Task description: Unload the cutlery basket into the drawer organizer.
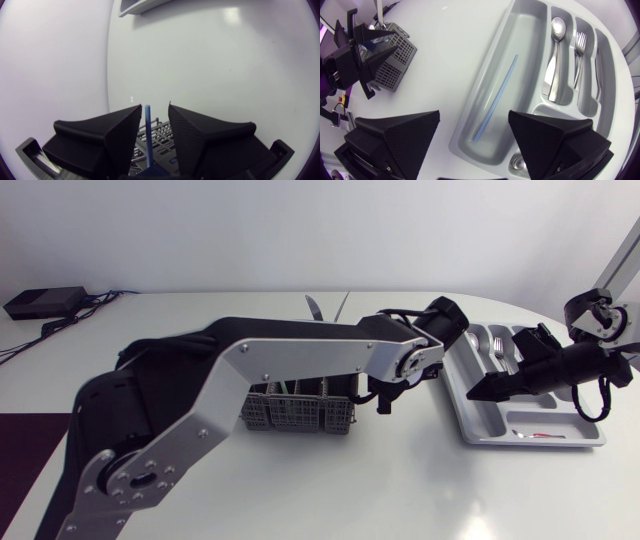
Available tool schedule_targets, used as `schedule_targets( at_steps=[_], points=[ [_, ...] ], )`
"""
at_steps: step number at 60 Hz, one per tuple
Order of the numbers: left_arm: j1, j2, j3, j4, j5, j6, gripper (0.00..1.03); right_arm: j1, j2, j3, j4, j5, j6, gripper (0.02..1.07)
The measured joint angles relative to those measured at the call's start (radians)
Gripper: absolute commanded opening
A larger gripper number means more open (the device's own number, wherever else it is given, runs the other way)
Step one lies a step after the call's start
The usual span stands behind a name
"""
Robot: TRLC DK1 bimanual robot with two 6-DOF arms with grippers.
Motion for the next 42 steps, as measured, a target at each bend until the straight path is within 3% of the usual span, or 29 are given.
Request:
schedule_targets(
  at_steps=[11,42],
  points=[
    [0.006,0.0,0.0,0.016,0.0,0.003,0.03,0.0,0.0,-0.008,0.0,0.0,0.0,1.01],
    [0.018,0.0,0.0,0.027,-0.003,0.021,0.03,0.0,0.0,-0.019,0.002,0.0,0.0,1.01]
  ],
)
